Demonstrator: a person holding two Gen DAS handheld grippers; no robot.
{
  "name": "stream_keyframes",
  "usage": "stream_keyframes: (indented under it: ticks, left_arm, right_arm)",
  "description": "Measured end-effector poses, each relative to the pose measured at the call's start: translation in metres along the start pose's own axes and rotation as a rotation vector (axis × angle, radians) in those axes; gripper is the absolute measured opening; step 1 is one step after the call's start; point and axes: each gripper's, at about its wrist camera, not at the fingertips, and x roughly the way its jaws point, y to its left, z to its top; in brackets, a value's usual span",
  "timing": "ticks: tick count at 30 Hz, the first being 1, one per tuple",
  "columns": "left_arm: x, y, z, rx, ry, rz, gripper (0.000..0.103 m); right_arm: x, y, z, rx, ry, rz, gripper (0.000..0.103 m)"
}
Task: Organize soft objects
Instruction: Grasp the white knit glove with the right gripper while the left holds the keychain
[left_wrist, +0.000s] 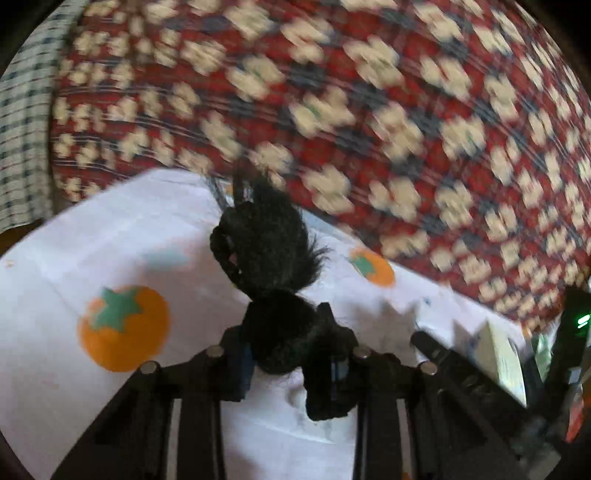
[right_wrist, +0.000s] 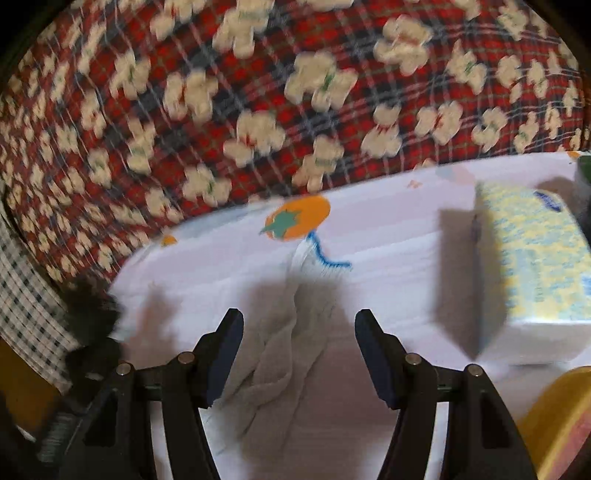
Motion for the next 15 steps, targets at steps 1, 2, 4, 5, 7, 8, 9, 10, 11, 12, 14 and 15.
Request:
stream_keyframes:
  ticks: [1,2,4,5,7,8,9,10,11,12,14,15]
  left_arm:
    - [-0.003,0.006,0.002,-0.015,-0.018,0.028,0.029]
    - [-0.002,0.011,0.004,-0.019,-0.021,0.050,0.029]
    - [0.001,0.019,0.005,-0.025,-0.010,0.115,0.029]
    - [0.004,0.022,0.005,-0.037,0.002,0.128,0.029]
    - [0.007,0.027,0.005,-0.060,0.025,0.121,0.029]
    - [0.009,0.027,0.005,-0.060,0.033,0.119,0.029]
    - [0.011,0.025,0.005,-0.053,0.035,0.123,0.029]
    - [0.011,0.023,0.003,-0.045,0.035,0.128,0.029]
    - [0.014,0.018,0.002,-0.028,0.034,0.134,0.029]
    - [0.013,0.017,0.002,-0.016,0.033,0.137,0.029]
    - [0.009,0.013,-0.001,0.000,0.024,0.127,0.029]
    - [0.006,0.012,-0.001,0.009,0.013,0.122,0.029]
  right_arm:
    - [0.007,0.004,0.000,-0.012,0.023,-0.017,0.065]
    - [0.017,0.009,-0.001,-0.029,0.056,-0.040,0.065]
    - [0.027,0.016,-0.002,-0.061,0.104,-0.056,0.067]
    - [0.026,0.018,-0.001,-0.076,0.098,-0.060,0.064]
    - [0.028,0.023,-0.002,-0.112,0.114,-0.069,0.046]
    - [0.028,0.022,-0.003,-0.121,0.118,-0.046,0.024]
    - [0.027,0.021,-0.003,-0.129,0.123,-0.009,0.020]
    - [0.026,0.021,-0.003,-0.133,0.123,-0.001,0.019]
    - [0.024,0.018,-0.004,-0.129,0.122,0.022,0.017]
    - [0.022,0.015,-0.005,-0.119,0.121,0.062,0.016]
    - [0.015,0.012,-0.005,-0.109,0.095,0.112,0.016]
    - [0.008,0.012,-0.005,-0.116,0.066,0.117,0.016]
